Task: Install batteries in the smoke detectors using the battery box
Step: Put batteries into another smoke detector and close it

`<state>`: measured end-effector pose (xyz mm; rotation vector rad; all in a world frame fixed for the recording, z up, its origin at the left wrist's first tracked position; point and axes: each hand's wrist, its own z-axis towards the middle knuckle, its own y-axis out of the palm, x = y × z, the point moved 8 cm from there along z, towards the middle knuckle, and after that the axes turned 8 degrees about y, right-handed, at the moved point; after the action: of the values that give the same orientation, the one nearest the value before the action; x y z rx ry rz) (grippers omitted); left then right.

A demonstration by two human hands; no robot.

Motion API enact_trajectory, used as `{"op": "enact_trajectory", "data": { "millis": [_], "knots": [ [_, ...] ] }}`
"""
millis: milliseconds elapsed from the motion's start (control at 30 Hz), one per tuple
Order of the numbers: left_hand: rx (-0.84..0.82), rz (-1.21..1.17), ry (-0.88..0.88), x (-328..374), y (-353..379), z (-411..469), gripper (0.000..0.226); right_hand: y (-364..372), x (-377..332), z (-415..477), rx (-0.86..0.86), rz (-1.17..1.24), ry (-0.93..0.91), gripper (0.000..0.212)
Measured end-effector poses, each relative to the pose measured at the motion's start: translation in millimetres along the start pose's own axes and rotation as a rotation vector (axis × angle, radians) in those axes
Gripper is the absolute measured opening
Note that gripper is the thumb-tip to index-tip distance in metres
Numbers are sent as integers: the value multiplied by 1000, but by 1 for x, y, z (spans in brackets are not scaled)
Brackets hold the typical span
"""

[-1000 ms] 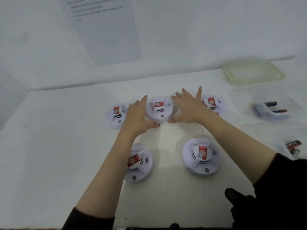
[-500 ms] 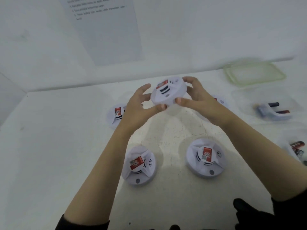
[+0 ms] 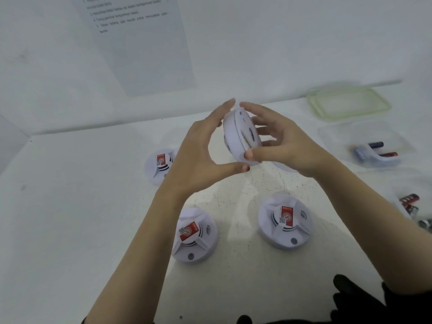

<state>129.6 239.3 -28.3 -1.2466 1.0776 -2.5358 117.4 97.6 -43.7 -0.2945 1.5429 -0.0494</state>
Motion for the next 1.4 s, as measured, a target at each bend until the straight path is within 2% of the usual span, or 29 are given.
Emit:
{"op": "enact_trajectory", "data": {
  "millis": [67, 133, 233, 300, 367, 567, 800, 1033, 1400],
  "knots": [
    [6, 13, 10, 2, 0, -1, 100, -1, -1, -2, -8, -51, 15, 96],
    [51, -9, 11, 2, -1, -3, 95, -2, -1, -4, -10, -37, 11, 90],
    [136, -52, 41, 7, -3, -7, 91, -7, 1, -6, -43, 277, -2, 60],
    [172, -84, 44, 7, -2, -10, 90, -7, 7, -8, -66, 449, 31, 52],
    [200, -121, 37, 6, -1, -13, 89, -4, 11, -10, -62, 490, 53, 47],
    [208, -147, 50, 5, -3, -18, 83, 1, 10, -12, -65, 383, 46, 53],
    [181, -142, -54, -3, -4, -21, 91, 8, 0, -15, -80, 186, 11, 65],
    [168, -136, 43, 10, -11, -18, 85, 9, -9, -15, -131, 83, 6, 65],
    [119, -131, 42, 12, -10, -18, 86, 14, -17, -14, -239, 19, -22, 65]
  ]
}}
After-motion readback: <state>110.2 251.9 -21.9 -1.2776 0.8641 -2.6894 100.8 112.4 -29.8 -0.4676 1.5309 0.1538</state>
